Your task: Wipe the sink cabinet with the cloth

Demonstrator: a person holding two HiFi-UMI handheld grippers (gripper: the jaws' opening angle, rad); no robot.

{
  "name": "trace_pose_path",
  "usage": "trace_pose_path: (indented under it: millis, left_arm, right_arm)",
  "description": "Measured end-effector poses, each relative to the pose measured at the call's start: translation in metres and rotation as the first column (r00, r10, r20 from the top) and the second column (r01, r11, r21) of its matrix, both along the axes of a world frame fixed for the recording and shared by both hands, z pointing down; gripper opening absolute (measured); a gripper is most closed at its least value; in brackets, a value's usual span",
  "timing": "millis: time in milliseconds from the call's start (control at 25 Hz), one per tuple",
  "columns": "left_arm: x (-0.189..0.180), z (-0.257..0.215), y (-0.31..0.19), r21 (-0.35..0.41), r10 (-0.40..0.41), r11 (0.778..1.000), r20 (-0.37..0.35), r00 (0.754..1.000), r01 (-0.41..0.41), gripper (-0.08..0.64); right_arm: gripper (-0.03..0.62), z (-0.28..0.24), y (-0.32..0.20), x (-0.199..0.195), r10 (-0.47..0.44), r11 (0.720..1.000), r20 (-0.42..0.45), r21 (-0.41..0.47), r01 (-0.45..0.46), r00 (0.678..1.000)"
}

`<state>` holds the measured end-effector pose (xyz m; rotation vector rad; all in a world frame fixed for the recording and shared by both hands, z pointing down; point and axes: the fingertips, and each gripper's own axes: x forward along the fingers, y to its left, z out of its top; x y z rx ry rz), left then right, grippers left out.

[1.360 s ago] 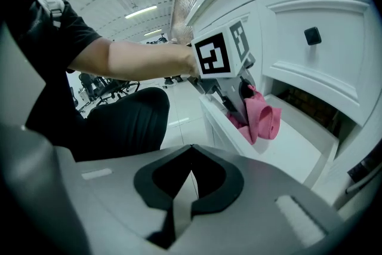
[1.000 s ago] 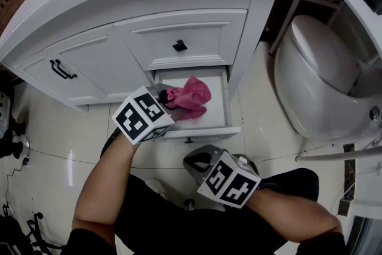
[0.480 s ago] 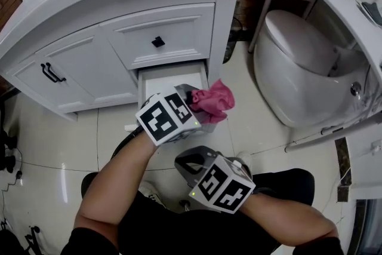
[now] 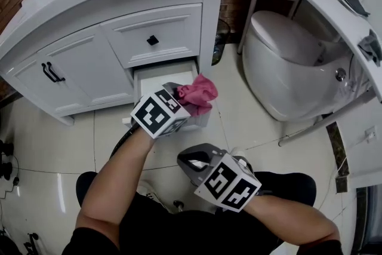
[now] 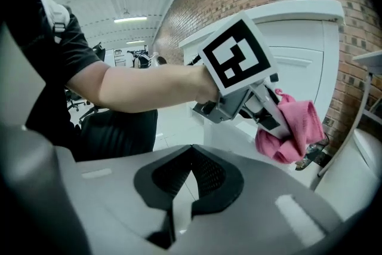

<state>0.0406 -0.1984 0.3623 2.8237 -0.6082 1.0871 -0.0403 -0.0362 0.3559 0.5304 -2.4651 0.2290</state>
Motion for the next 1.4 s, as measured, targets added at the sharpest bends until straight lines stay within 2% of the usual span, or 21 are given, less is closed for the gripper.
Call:
trace_pose_path:
  millis: [280,560,920,1080,1240,1400]
  left_arm:
    - [-0.036,-0.003,0.011,0.025,-0.086,0.996,-0.023,0.996,0.086,0.086]
    - [-0.092,-0.004,0.024,0.059,-0.162,0.984,-0.054,0.985,0.165,0.086]
    - [-0.174,0.000,0.032,0.071,-0.346,0.932,-0.122,0.930,0.356,0.086]
    - [-0.194,-0.003,0.036,0.081,-0.397,0.906,-0.173,0.901,0.415,0.086]
    - [-0.210,-0.002,0.041,0.101,-0.427,0.887,-0.184,0.885,0.450,0.086]
    - [-0.230,0.003,0.047,0.060,-0.474,0.865,-0.227,0.851,0.498,0.086]
  right_arm:
    - [0.006,0.002,0.009,-0.008,0.021,1.000,0.031,-0.003,-0.021,0.999]
    - [0.006,0.020,0.010,-0.005,0.048,0.998,-0.003,0.033,-0.048,0.999]
    - [0.006,0.018,0.009,-0.021,0.055,0.998,0.040,0.032,-0.057,0.998]
    - [0.006,0.010,0.012,-0.027,0.055,0.998,0.072,0.036,-0.058,0.996]
    - [0.006,0.009,0.018,-0.029,0.062,0.997,0.081,0.038,-0.065,0.995]
    - [0.006,0.016,0.021,-0.024,0.085,0.996,0.072,0.024,-0.087,0.994]
